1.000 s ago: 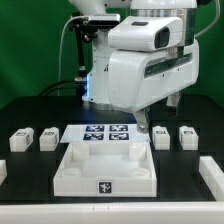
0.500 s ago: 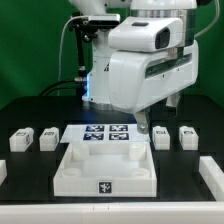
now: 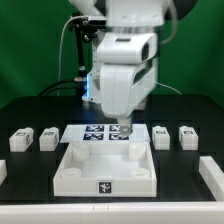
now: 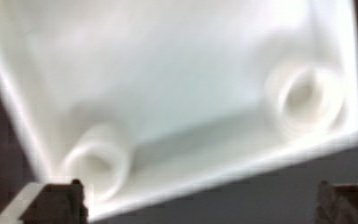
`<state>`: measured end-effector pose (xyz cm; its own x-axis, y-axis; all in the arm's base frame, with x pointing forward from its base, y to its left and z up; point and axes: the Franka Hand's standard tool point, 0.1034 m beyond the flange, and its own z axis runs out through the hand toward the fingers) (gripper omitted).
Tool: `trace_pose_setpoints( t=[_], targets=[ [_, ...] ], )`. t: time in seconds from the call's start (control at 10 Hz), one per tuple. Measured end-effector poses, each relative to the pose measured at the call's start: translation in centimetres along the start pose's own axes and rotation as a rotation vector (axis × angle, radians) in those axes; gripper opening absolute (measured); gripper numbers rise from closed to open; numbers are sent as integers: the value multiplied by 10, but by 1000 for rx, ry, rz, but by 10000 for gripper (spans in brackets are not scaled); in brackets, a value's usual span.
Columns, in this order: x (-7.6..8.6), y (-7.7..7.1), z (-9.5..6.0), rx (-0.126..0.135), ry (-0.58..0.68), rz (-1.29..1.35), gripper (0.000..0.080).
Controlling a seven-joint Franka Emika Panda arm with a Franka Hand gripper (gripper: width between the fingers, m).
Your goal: Assemble one leg
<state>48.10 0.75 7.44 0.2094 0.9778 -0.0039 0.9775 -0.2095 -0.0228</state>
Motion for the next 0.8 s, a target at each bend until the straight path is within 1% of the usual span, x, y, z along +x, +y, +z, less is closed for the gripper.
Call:
trace_pose_setpoints(
  t=[0.1,0.2,0.3,0.4,0.6,0.7,0.8],
  targets=[
    [-17,-16,13,8,3,-88,650],
    [-30,-29,26,18,7,-158,650],
    [-38,-38,39,21,14,-217,650],
    [-40,-41,48,17,20,-203,650],
    [-41,-48,61,25,25,-199,650],
    [-41,-47,63,19,27,-197,650],
    [-41,-47,63,19,27,-197,650]
  ],
)
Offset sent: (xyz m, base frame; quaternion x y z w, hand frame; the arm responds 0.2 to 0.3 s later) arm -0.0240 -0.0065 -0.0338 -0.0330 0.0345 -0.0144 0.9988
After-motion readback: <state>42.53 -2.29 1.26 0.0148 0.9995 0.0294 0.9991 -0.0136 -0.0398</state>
